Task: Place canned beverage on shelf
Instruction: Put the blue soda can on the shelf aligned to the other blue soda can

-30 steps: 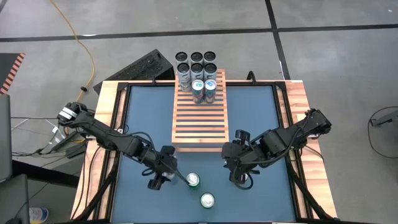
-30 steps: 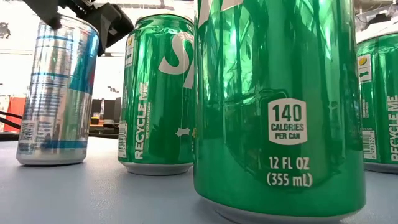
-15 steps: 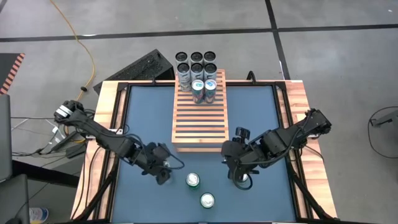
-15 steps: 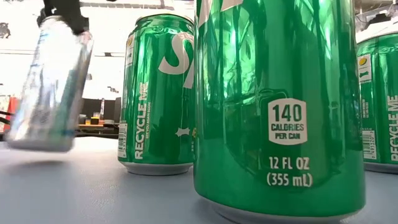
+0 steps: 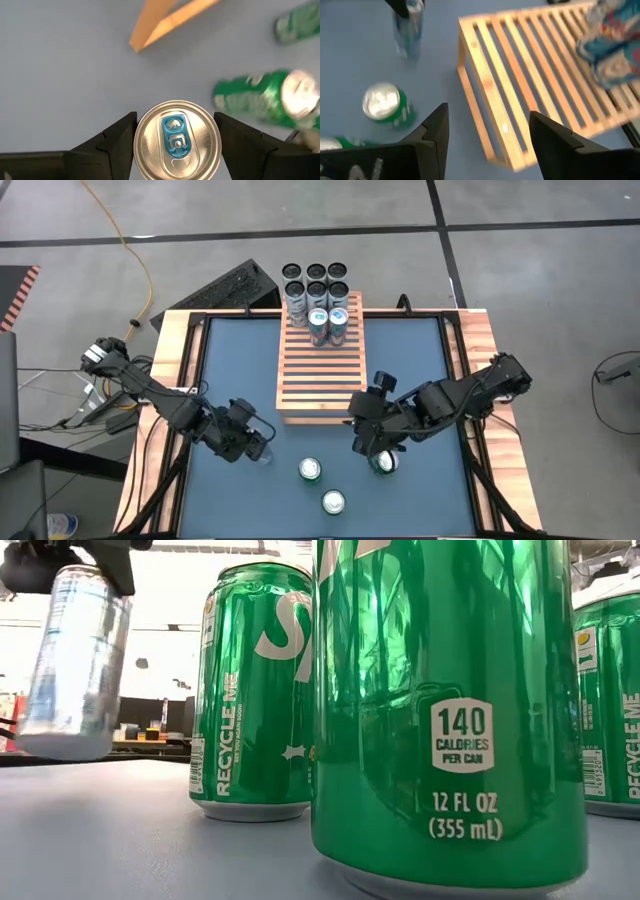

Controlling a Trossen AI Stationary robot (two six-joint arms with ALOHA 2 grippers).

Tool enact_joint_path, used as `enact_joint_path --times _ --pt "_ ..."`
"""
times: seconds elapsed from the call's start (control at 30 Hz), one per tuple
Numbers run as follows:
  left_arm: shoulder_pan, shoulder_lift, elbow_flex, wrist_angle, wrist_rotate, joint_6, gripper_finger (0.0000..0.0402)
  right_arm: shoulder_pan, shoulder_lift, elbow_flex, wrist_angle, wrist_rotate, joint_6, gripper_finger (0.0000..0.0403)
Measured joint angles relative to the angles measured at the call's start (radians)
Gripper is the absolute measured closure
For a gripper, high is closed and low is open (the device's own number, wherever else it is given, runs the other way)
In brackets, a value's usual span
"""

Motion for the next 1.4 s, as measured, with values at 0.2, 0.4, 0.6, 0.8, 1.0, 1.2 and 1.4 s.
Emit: enact_joint_path --times 0.2,0.4,0.6,0.8,1.0,1.2,1.4 --pt "0.014 -0.102 0.000 -0.060 -0.089 -0.069 0.0175 -0.037 0.000 0.000 0.206 0.004 -0.161 0.0184" --pt "0.032 -0.296 0.000 -0.120 -0.241 -0.255 0.0175 -0.072 0.000 0.000 0.388 0.003 -0.264 0.0184" --pt "0.030 -0.413 0.001 -0.007 -0.405 -0.279 0.0175 -0.112 0.025 0.002 0.490 0.020 -0.271 0.0184" --pt "0.032 -0.411 0.013 0.046 -0.504 -0.285 0.0175 -0.126 0.087 -0.001 0.542 0.037 -0.357 0.0184" --pt "0.034 -0.383 0.075 0.034 -0.555 -0.211 0.0176 -0.124 0.108 -0.001 0.668 0.093 -0.502 0.0192" --pt "0.036 -0.369 0.121 0.039 -0.697 -0.176 0.0176 -0.142 0.110 0.000 0.758 0.117 -0.691 0.0195" --pt "0.064 -0.365 0.125 0.043 -0.751 -0.171 0.0176 -0.167 0.113 0.000 0.831 0.143 -0.729 0.0154"
